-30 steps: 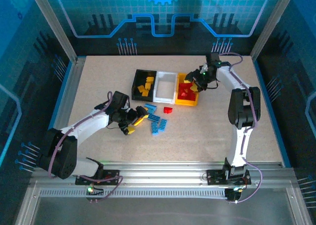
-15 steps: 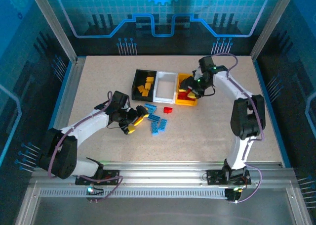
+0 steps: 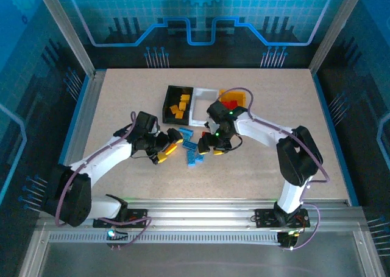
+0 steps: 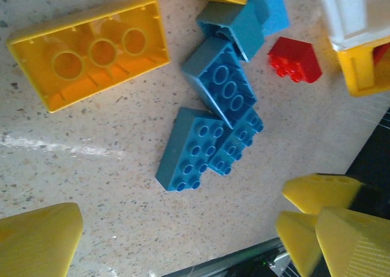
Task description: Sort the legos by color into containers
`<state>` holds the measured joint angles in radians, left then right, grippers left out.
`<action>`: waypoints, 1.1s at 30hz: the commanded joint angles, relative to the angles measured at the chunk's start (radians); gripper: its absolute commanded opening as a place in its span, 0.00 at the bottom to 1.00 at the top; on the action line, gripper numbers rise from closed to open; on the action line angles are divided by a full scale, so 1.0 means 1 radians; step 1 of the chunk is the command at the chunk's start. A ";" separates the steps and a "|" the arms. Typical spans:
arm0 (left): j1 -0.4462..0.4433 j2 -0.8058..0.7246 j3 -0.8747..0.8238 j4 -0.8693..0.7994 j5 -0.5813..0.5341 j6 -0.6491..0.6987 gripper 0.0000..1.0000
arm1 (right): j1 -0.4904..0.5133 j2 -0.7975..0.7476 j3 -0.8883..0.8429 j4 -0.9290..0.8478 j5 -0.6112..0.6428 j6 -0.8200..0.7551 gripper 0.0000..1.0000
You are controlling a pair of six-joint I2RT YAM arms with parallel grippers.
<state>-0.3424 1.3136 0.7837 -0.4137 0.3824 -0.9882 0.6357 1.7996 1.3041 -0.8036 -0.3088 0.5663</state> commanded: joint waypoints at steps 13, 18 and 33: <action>0.029 -0.158 -0.080 -0.076 -0.024 0.020 0.99 | 0.006 0.165 0.188 -0.067 0.207 0.087 0.64; 0.031 -0.177 -0.072 -0.099 -0.022 0.023 0.99 | 0.005 0.215 0.246 -0.049 0.319 0.118 0.70; 0.042 -0.206 -0.023 -0.210 -0.021 0.062 0.99 | 0.012 0.330 0.310 0.069 0.508 0.188 0.75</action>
<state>-0.3099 1.1259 0.7315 -0.5728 0.3630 -0.9581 0.6468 2.0991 1.5787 -0.7692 0.1337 0.7231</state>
